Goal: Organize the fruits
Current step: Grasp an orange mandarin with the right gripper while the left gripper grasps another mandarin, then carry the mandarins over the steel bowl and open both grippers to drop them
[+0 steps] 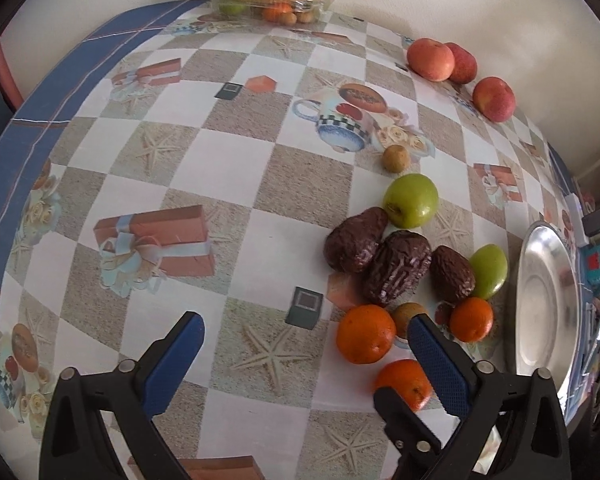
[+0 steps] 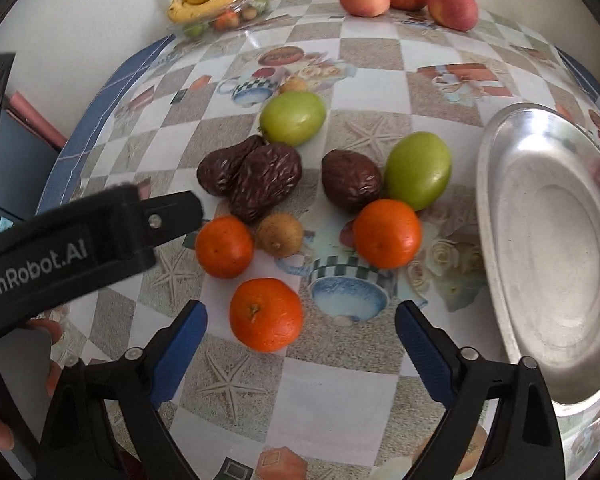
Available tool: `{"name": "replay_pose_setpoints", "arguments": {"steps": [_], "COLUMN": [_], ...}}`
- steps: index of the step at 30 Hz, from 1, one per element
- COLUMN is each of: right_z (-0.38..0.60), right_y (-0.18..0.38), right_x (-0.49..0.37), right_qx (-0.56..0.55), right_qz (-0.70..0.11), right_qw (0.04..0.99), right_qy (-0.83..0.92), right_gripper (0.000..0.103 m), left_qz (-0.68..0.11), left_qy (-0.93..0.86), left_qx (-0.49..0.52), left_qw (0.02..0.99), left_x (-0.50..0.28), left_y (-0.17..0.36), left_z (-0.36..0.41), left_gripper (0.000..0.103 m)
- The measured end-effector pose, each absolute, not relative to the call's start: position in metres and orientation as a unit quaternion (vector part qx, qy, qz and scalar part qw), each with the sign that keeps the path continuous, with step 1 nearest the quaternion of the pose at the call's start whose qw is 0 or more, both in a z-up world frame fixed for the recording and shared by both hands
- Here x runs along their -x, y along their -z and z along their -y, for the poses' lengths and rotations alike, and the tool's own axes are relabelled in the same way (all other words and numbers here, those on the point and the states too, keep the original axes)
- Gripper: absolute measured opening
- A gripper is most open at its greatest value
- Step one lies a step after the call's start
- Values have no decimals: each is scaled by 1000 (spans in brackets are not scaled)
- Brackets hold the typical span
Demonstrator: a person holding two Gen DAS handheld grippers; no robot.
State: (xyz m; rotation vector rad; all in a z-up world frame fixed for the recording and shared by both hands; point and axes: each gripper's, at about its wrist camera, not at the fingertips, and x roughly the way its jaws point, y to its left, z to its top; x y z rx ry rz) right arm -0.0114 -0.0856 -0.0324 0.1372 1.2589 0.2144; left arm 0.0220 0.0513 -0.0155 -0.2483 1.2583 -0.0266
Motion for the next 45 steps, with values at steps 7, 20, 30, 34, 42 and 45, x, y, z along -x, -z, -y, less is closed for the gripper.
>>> {"name": "replay_pose_setpoints", "arguments": {"steps": [7,20,30,34,42,45], "right_z": [79,110,148,156,186,205], "right_y": [33,23,9,4,-11,-15], "right_x": [12,12,17,20,25,29], "right_qx": [-83,-111,-151,-157,-189,-199], "right_qz": [-585,-578,-555,-546,-518,-510], "right_qw": [795,803,815,820,834,837], "right_qy": [-135,-92,-64,-59,-28,6], "right_gripper": [45,40,40,40,40,40], "left_qz": [-589,-599,-597,-577,-543,-528], "left_qy": [37,59,72,75,120,144], "left_qx": [139,144,152,170,183,162], "left_qw": [795,786,784,795,811,821], "left_x": [-23,-24,-21,-18,-16,-15], "left_y": [17,22,20,9,-11,-19], "left_z": [-46,-39,-34,-39,-24,-2], "left_gripper": [94,61,33,33,33,33]}}
